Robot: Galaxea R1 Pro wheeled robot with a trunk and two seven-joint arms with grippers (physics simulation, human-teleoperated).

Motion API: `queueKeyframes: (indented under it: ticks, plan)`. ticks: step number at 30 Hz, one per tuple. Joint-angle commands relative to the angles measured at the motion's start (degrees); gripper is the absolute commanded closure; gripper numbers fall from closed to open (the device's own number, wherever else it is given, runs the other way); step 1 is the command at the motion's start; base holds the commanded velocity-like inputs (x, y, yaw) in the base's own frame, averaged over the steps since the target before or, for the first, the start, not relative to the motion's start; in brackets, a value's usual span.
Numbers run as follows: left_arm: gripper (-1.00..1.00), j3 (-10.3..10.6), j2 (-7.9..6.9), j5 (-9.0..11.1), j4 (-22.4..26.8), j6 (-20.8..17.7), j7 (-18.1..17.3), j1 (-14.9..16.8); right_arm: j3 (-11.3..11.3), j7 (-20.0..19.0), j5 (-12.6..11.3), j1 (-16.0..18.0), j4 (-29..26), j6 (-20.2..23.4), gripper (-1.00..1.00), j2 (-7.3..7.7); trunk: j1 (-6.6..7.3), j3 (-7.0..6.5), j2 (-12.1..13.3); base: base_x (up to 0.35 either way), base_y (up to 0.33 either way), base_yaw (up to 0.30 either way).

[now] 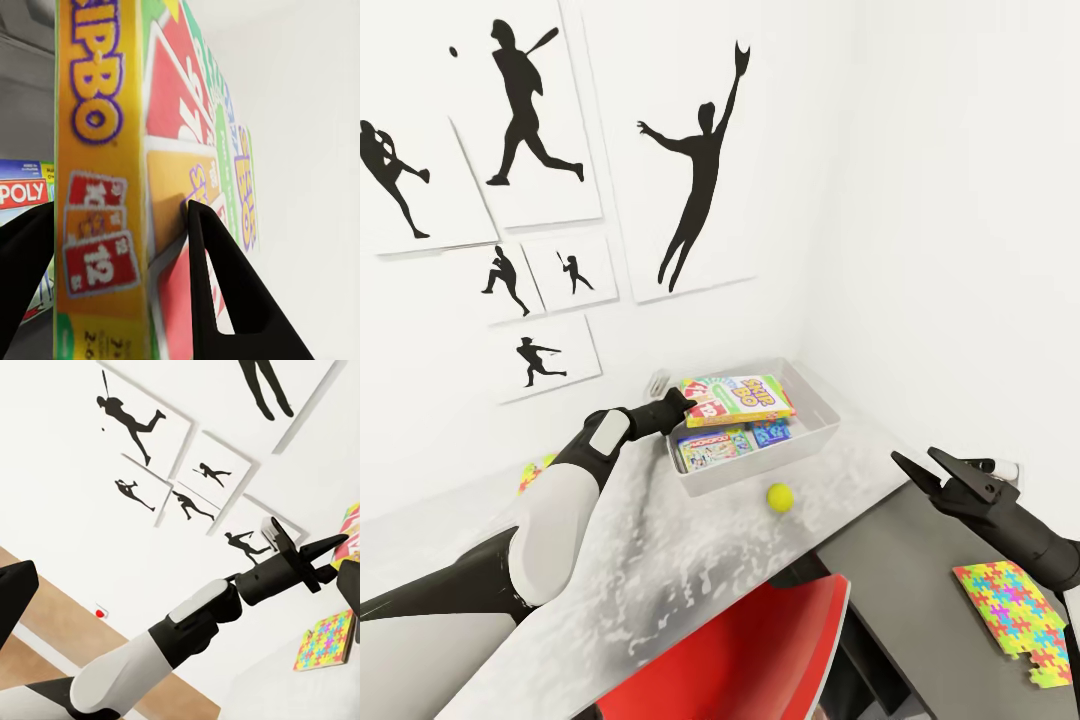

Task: Put all the toys in the child's room - the three board games (two on the bed and one on the table), the two jigsaw puzzles on the table, and the tennis ball on the table - inside the toy box on the table in the child's room.

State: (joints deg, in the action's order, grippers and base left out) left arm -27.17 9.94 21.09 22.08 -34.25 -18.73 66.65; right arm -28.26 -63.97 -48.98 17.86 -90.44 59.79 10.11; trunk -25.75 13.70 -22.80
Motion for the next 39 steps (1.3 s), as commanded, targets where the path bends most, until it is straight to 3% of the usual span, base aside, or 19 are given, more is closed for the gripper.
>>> queueKeyframes:
  ticks: [1, 39]
  plan:
    - [1.00, -0.42, 0.05, 0.10, 0.07, -0.47, 0.01, 0.05, -0.04, -0.20, 0.11, 0.03, 0.00, 0.21, -1.00, 0.00, -0.03, 0.11, -0.11, 0.000, 0.000, 0.000]
    - [1.00, -0.34, 0.05, 0.04, 0.07, -0.47, 0.01, 0.05, -0.73, -2.76, 0.15, -0.01, 0.00, 0.15, -1.00, -0.01, -0.03, 1.50, -0.11, 0.000, 0.000, 0.000]
